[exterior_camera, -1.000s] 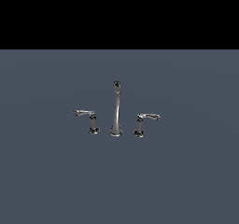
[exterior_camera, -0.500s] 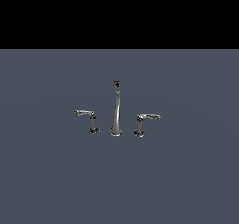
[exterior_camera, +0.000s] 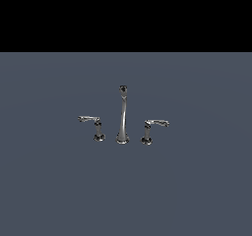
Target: Turn on the faucet by rotating a designated handle.
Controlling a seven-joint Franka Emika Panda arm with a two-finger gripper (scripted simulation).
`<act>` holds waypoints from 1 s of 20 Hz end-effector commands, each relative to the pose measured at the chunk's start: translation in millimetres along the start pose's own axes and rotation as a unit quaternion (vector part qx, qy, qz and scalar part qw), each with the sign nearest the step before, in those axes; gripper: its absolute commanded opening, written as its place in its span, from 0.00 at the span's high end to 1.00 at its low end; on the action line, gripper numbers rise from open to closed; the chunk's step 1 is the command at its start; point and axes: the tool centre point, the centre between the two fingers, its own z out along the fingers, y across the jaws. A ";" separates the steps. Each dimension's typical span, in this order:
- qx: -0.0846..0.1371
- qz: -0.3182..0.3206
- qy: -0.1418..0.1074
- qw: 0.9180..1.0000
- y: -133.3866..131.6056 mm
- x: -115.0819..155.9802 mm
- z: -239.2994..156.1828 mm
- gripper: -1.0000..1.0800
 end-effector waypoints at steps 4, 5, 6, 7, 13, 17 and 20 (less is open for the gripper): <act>0.001 0.074 0.000 0.997 -10.4 23.9 37.5 1.00; 0.002 0.088 0.000 0.996 -12.0 28.6 44.3 1.00; 0.002 0.101 0.000 0.995 -13.4 33.3 51.2 1.00; 0.002 0.115 0.000 0.993 -14.7 38.1 58.1 1.00; 0.004 0.196 0.001 0.981 -19.9 67.4 99.3 1.00; 0.005 0.248 0.001 0.969 -20.7 87.3 126.4 1.00; 0.006 0.287 0.001 0.958 -19.9 102.1 146.4 1.00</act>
